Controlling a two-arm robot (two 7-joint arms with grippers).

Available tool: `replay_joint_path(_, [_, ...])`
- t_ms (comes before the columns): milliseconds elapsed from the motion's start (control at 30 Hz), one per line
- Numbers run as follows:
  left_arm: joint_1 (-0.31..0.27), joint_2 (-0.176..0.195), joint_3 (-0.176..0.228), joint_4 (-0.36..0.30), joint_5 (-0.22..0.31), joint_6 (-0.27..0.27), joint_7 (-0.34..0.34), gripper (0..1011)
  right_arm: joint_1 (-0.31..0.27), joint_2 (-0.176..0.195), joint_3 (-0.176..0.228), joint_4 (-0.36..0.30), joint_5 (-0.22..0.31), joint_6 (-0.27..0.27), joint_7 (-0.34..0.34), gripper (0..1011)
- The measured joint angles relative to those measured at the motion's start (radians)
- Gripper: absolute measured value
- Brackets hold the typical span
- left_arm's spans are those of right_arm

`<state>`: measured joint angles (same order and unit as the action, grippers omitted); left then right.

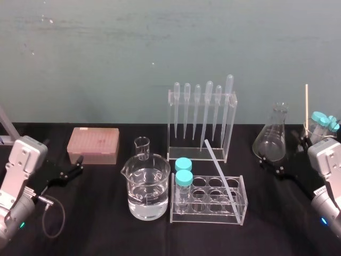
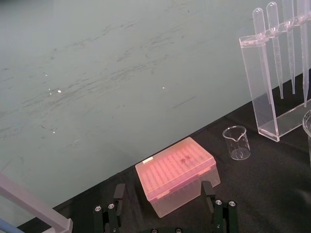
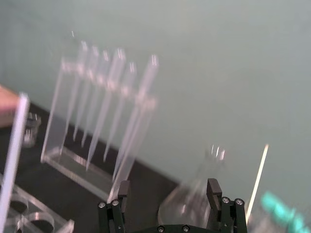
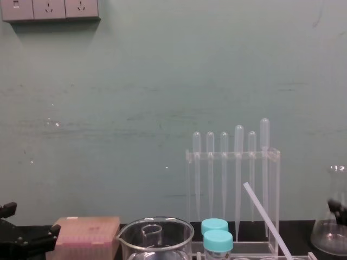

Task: Pick up the stirring rod with one hand, then place it down.

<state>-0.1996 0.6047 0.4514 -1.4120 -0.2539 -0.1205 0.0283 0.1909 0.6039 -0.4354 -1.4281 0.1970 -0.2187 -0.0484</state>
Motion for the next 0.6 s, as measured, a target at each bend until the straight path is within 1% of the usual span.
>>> replay_joint_path(67, [0.0,0.0,0.0,0.0,0.0,0.0,0.0,1000,0.0,0.0,0.002,-0.008,-0.025,-0.037,-0.007,1003])
replay_joint_path(100, [0.0,0.0,0.0,0.0,0.0,0.0,0.0,1000,0.004,-0.001,0.002,-0.017,-0.051,-0.073,-0.011,1003])
replay_joint_path(167, [0.0,0.0,0.0,0.0,0.0,0.0,0.0,1000,0.012,-0.003,0.001,-0.027,-0.08,-0.117,-0.013,1003])
replay_joint_path(200, [0.0,0.0,0.0,0.0,0.0,0.0,0.0,1000,0.02,-0.006,-0.003,-0.034,-0.098,-0.15,-0.011,1003])
replay_joint_path(233, [0.0,0.0,0.0,0.0,0.0,0.0,0.0,1000,0.027,-0.008,-0.006,-0.037,-0.107,-0.171,-0.006,1003])
replay_joint_path(267, [0.0,0.0,0.0,0.0,0.0,0.0,0.0,1000,0.039,-0.014,-0.012,-0.04,-0.116,-0.203,0.011,1003])
replay_joint_path(300, [0.0,0.0,0.0,0.0,0.0,0.0,0.0,1000,0.039,-0.014,-0.012,-0.04,-0.116,-0.203,0.011,1003])
replay_joint_path(333, [0.0,0.0,0.0,0.0,0.0,0.0,0.0,1000,0.052,-0.02,-0.022,-0.04,-0.119,-0.229,0.034,1003])
replay_joint_path(367, [0.0,0.0,0.0,0.0,0.0,0.0,0.0,1000,0.058,-0.024,-0.026,-0.039,-0.119,-0.239,0.048,1003])
replay_joint_path(400, [0.0,0.0,0.0,0.0,0.0,0.0,0.0,1000,0.069,-0.03,-0.034,-0.035,-0.109,-0.254,0.077,1003])
replay_joint_path(467, [0.0,0.0,0.0,0.0,0.0,0.0,0.0,1000,0.081,-0.037,-0.043,-0.026,-0.084,-0.262,0.114,1003])
replay_joint_path(500, [0.0,0.0,0.0,0.0,0.0,0.0,0.0,1000,0.095,-0.046,-0.051,-0.015,-0.051,-0.263,0.155,1003])
replay_joint_path(567, [0.0,0.0,0.0,0.0,0.0,0.0,0.0,1000,0.104,-0.054,-0.057,-0.006,-0.016,-0.256,0.192,1003])
replay_joint_path(600, [0.0,0.0,0.0,0.0,0.0,0.0,0.0,1000,0.115,-0.063,-0.063,0.008,0.026,-0.238,0.234,1003])
